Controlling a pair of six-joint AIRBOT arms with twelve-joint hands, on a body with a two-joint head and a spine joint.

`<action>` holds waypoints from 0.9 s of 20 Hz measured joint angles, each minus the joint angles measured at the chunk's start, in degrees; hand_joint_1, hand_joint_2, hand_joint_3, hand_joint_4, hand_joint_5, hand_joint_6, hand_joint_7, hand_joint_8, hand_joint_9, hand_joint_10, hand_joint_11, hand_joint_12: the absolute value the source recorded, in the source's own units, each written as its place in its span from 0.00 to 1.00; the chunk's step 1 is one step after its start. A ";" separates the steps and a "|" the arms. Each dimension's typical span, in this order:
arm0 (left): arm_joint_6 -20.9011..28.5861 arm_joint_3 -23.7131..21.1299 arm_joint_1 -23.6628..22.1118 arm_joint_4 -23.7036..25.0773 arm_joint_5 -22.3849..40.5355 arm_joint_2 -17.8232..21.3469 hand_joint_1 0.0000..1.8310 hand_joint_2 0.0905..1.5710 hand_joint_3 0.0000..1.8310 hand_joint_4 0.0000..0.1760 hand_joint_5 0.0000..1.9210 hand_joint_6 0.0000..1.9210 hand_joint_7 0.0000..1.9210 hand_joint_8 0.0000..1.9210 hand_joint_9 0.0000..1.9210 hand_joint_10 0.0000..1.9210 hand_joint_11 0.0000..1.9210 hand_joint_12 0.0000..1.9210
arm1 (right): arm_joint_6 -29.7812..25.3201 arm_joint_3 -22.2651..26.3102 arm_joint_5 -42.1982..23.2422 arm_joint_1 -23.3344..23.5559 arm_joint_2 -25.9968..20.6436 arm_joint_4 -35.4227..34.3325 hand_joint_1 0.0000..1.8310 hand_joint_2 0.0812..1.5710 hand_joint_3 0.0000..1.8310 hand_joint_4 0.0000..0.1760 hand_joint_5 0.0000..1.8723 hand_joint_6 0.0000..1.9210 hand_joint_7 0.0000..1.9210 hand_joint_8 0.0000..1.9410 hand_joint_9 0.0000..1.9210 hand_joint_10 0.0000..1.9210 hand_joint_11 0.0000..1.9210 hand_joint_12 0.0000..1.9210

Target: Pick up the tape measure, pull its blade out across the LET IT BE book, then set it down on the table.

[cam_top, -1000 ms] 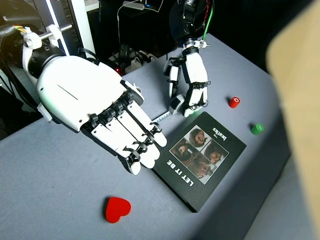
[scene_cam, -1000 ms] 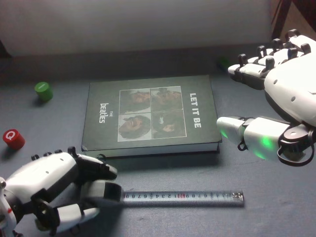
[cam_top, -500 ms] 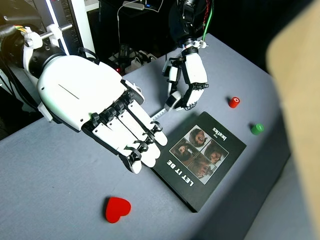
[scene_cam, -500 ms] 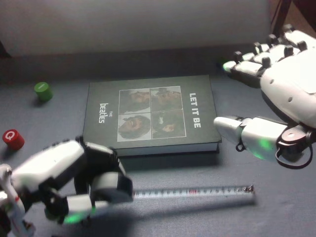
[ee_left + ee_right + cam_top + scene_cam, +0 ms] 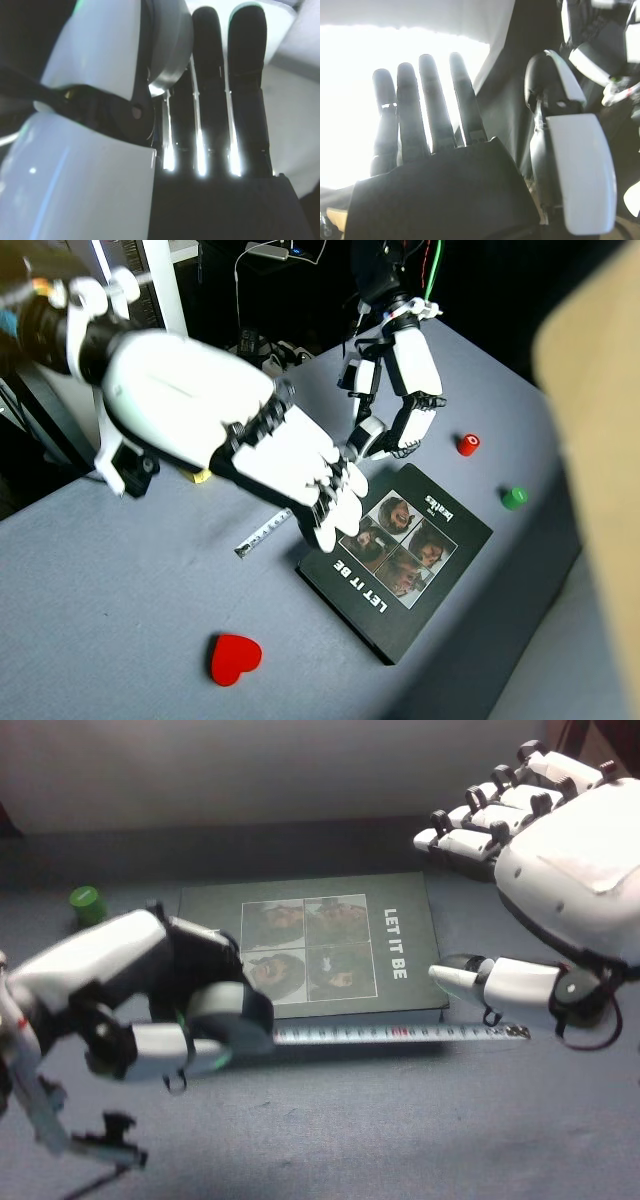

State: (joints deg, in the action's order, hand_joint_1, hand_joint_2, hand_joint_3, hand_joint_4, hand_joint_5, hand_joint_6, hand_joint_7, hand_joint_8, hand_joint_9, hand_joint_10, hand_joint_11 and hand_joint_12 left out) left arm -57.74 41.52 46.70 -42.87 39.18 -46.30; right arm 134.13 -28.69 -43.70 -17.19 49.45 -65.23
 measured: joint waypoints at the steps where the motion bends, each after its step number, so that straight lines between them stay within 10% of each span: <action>1: -0.98 0.76 -1.53 -0.44 -1.14 0.26 0.75 0.70 0.00 0.00 0.50 0.48 0.47 0.56 0.47 0.67 0.43 0.64 | 1.77 -0.72 2.10 1.25 -0.11 -2.54 0.41 0.65 0.00 0.00 0.25 0.01 0.22 0.00 0.16 0.00 0.00 0.50; 18: -14.75 14.51 -18.69 -13.79 -18.99 1.73 0.75 0.70 0.00 0.00 0.48 0.49 0.49 0.54 0.48 0.66 0.45 0.65 | 12.39 -8.83 0.74 9.33 7.48 -16.06 0.54 0.66 0.00 0.00 0.40 0.01 0.39 0.02 0.34 0.03 0.15 0.55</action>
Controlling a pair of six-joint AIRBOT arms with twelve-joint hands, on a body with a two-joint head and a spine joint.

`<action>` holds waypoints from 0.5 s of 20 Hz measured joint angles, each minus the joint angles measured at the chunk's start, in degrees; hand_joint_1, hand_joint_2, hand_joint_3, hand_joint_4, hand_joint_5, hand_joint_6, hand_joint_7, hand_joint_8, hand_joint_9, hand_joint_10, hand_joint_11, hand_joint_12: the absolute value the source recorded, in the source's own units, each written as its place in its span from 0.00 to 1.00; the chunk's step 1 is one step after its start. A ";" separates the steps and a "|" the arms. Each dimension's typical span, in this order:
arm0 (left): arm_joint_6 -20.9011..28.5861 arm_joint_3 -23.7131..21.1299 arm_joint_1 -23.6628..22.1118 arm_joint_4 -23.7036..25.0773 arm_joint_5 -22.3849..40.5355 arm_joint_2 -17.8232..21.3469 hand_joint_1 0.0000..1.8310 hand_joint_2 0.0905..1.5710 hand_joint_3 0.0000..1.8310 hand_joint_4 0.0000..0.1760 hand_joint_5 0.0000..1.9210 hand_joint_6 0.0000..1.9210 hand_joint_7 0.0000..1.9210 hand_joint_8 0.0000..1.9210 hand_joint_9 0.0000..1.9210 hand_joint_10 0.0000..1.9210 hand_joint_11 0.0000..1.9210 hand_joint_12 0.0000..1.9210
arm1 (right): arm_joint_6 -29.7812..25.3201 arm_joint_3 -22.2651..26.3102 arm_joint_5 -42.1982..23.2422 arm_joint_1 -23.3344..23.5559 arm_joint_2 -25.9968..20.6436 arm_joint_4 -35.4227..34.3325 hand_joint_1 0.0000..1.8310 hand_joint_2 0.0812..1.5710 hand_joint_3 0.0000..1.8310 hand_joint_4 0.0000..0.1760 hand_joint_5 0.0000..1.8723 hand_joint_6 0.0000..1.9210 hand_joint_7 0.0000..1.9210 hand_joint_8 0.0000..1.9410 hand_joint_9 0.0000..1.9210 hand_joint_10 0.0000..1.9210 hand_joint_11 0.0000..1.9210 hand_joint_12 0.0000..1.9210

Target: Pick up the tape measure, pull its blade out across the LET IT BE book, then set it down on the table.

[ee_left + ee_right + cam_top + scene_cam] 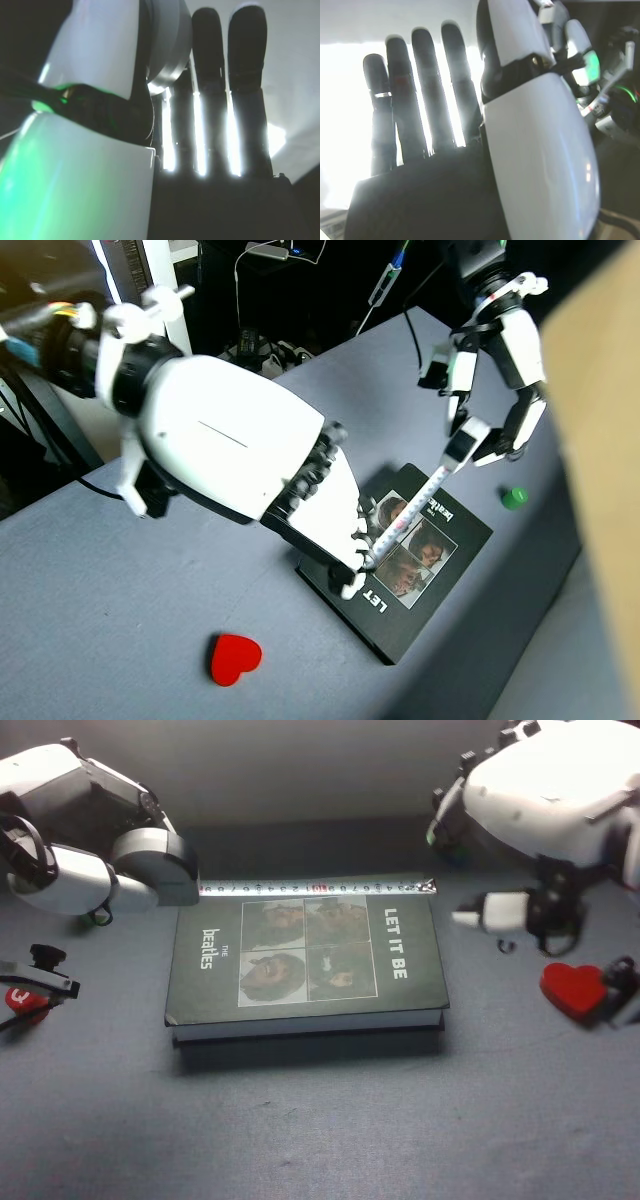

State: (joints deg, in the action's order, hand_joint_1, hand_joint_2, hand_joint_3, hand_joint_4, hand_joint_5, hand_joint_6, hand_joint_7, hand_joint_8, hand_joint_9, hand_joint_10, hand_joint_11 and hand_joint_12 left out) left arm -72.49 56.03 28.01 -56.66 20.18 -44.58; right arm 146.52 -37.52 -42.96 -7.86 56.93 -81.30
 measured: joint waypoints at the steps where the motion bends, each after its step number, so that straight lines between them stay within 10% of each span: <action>1: -0.07 -0.04 0.00 -0.96 -0.07 0.00 0.75 0.70 0.00 0.00 0.48 0.49 0.49 0.54 0.48 0.66 0.45 0.64 | -0.98 -0.90 -0.74 0.00 0.83 0.15 0.54 0.66 0.00 0.00 0.41 0.01 0.39 0.02 0.34 0.03 0.15 0.55; 10: -0.13 -0.63 0.07 -4.83 1.44 0.57 0.75 0.69 0.00 0.00 0.48 0.50 0.49 0.53 0.48 0.66 0.45 0.64 | -19.17 -7.02 3.23 -4.61 2.60 18.51 0.55 0.67 0.00 0.00 0.45 0.02 0.39 0.01 0.35 0.03 0.16 0.55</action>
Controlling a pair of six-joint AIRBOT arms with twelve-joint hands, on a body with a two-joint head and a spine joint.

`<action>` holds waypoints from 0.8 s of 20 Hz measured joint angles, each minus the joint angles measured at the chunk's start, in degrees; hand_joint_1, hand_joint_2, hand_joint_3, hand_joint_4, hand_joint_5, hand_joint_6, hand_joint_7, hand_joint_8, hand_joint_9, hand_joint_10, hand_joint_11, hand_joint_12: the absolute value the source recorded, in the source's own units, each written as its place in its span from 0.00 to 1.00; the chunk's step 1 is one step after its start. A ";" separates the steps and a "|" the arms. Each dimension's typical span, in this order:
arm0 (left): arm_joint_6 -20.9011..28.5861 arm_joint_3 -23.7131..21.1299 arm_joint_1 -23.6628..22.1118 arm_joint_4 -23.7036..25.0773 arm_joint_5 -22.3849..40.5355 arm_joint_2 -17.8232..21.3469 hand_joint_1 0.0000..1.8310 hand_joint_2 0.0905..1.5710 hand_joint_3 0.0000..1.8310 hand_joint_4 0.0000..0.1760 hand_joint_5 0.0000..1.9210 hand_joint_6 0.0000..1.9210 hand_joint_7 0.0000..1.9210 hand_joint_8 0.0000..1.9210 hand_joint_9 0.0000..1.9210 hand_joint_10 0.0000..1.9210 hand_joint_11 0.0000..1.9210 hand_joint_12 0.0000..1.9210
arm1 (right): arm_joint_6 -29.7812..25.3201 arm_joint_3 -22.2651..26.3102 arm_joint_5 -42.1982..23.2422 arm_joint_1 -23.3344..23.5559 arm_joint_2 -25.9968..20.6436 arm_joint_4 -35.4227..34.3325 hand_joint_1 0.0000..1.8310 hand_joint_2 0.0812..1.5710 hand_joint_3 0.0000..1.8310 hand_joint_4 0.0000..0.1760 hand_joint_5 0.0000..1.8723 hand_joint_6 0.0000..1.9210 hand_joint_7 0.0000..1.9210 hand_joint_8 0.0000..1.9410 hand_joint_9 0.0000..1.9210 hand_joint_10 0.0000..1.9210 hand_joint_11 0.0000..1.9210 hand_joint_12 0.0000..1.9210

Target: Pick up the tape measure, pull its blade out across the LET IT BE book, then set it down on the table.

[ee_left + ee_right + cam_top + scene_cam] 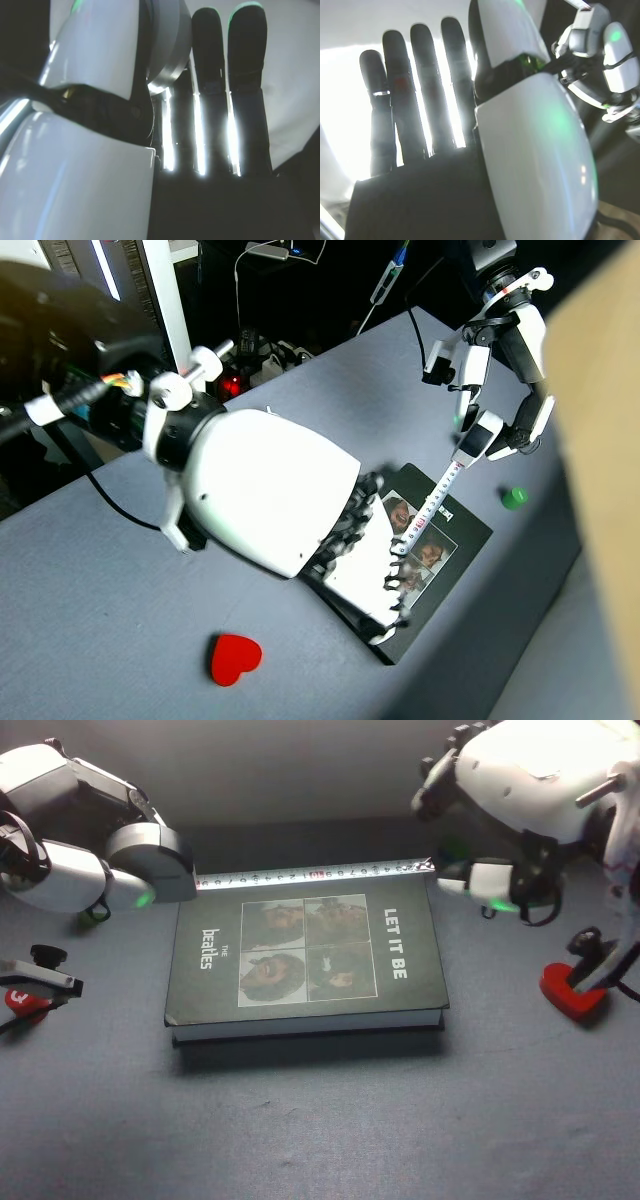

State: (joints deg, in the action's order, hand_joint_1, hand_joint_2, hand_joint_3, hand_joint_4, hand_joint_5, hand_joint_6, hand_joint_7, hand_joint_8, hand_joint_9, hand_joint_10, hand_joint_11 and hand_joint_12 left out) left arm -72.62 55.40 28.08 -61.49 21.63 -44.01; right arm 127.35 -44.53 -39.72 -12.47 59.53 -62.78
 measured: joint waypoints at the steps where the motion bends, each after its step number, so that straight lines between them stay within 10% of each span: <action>1: 0.00 0.00 0.00 -0.07 0.02 0.00 0.75 0.69 0.00 0.00 0.48 0.50 0.49 0.53 0.48 0.66 0.45 0.64 | -2.71 -0.70 0.22 -0.37 0.48 2.62 0.55 0.67 0.00 0.00 0.45 0.02 0.39 0.01 0.35 0.03 0.16 0.55; 7: 0.13 -0.02 -0.11 -1.68 0.13 0.00 0.75 0.70 0.00 0.00 0.48 0.50 0.49 0.54 0.48 0.66 0.45 0.63 | -11.74 -5.64 -5.16 -7.10 4.68 14.51 0.55 0.67 0.00 0.00 0.42 0.01 0.40 0.01 0.36 0.03 0.16 0.55; 16: 0.90 -0.37 -0.31 -3.91 0.90 0.00 0.75 0.70 0.00 0.00 0.48 0.50 0.49 0.54 0.48 0.66 0.45 0.63 | -10.95 -6.01 -10.62 -9.09 6.62 18.91 0.55 0.66 0.00 0.00 0.45 0.00 0.41 0.00 0.37 0.02 0.16 0.53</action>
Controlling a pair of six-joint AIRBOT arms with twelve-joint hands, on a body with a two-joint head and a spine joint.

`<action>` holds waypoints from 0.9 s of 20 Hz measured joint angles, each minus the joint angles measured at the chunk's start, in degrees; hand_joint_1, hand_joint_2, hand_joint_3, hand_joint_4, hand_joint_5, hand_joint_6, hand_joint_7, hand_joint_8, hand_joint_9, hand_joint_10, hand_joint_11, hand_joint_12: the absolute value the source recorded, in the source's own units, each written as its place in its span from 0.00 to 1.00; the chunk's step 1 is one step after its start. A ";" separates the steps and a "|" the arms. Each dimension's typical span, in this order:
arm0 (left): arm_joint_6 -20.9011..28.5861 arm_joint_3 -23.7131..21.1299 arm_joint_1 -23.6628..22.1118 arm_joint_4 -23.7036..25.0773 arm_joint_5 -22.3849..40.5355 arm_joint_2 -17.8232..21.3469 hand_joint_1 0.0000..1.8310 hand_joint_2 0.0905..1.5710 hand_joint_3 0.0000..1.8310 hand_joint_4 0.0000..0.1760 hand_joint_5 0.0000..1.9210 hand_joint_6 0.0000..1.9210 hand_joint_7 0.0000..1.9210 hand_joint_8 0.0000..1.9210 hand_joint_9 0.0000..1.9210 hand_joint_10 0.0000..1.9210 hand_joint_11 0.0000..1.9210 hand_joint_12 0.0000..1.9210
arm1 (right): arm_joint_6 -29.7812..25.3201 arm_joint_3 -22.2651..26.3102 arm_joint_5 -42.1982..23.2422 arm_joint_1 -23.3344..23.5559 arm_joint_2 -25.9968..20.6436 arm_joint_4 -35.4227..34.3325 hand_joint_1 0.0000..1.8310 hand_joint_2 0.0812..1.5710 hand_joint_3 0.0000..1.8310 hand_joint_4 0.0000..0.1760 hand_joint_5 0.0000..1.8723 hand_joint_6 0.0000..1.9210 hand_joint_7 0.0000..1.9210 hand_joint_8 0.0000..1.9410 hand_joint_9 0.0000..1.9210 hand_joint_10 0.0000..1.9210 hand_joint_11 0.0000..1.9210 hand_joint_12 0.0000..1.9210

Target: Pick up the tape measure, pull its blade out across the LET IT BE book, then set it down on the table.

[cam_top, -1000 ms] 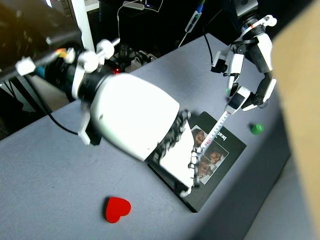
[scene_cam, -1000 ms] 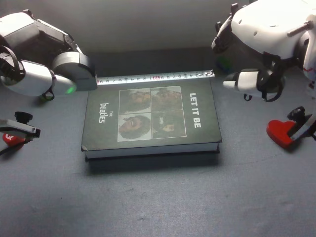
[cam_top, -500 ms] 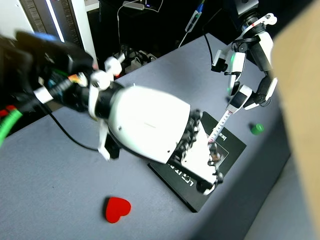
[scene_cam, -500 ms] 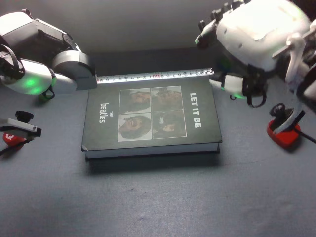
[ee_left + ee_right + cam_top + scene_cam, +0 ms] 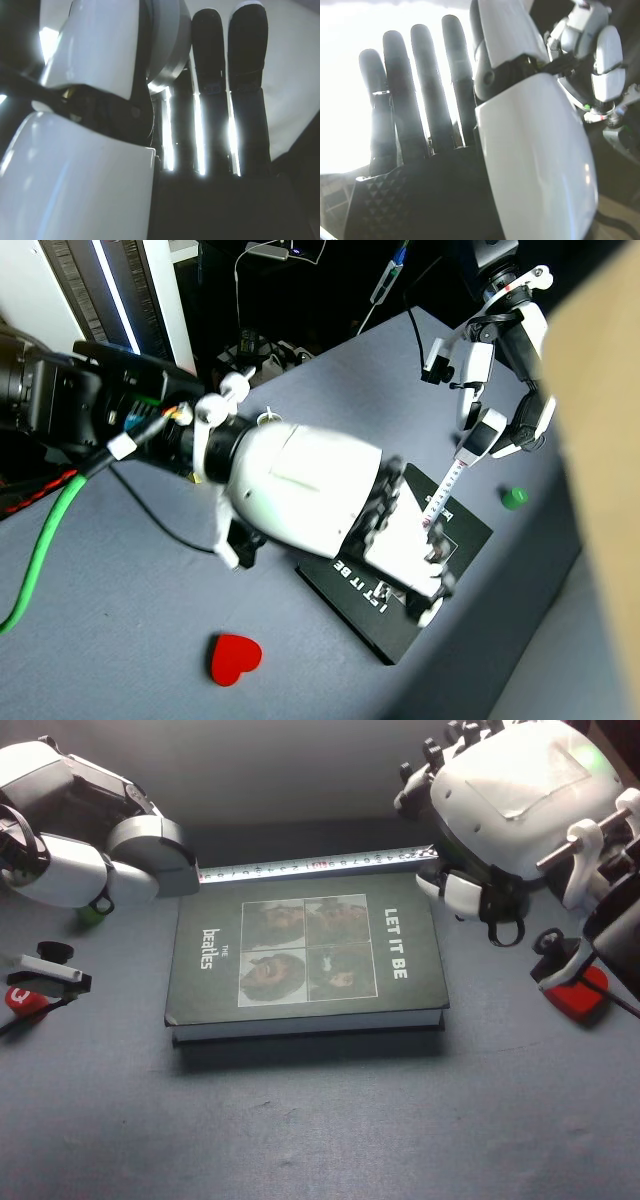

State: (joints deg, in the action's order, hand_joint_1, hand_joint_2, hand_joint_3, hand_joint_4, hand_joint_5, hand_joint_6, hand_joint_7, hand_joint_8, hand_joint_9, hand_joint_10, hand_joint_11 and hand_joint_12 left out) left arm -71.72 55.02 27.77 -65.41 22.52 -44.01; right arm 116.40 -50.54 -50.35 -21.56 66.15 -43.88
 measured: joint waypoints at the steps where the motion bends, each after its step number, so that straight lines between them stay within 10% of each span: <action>1: 0.22 0.00 0.00 -0.07 0.02 0.00 0.75 0.70 0.00 0.00 0.48 0.50 0.49 0.54 0.48 0.66 0.45 0.63 | 0.07 -0.11 -0.02 -0.33 0.00 0.48 0.55 0.66 0.00 0.00 0.45 0.00 0.41 0.00 0.37 0.02 0.16 0.53; 14: 1.14 -0.22 0.24 -1.55 0.68 0.00 0.75 0.70 0.00 0.00 0.48 0.50 0.49 0.54 0.48 0.66 0.46 0.63 | 7.13 -2.58 5.20 5.25 2.69 -11.72 0.55 0.67 0.00 0.00 0.45 0.01 0.41 0.00 0.37 0.01 0.17 0.53; 15: 1.16 -0.39 0.24 -1.68 0.79 0.00 0.75 0.70 0.00 0.00 0.48 0.50 0.49 0.54 0.48 0.66 0.46 0.63 | 7.26 -2.58 5.18 5.75 2.75 -11.39 0.57 0.69 0.00 0.31 0.50 0.42 0.42 0.00 0.38 0.01 0.17 0.54; 16: 1.25 -0.57 0.26 -2.01 0.87 0.00 0.75 0.70 0.00 0.00 0.48 0.50 0.49 0.54 0.48 0.66 0.46 0.63 | 7.37 -2.67 4.81 5.79 2.91 -11.13 0.56 0.70 0.00 0.62 0.49 0.53 0.43 0.00 0.38 0.01 0.17 0.55; 18: 1.38 -0.57 0.39 -2.80 1.18 0.00 0.75 0.70 0.00 0.00 0.48 0.50 0.49 0.54 0.48 0.66 0.46 0.63 | 7.41 -2.82 6.23 6.05 3.15 -13.75 0.55 0.72 0.00 0.62 0.47 0.58 0.42 0.00 0.38 0.01 0.16 0.54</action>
State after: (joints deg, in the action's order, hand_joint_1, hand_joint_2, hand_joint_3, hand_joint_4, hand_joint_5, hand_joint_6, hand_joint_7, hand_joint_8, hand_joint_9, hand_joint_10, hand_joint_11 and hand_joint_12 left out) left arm -70.35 54.46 28.16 -68.20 23.70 -44.01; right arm 123.81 -53.36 -44.12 -15.51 69.30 -57.63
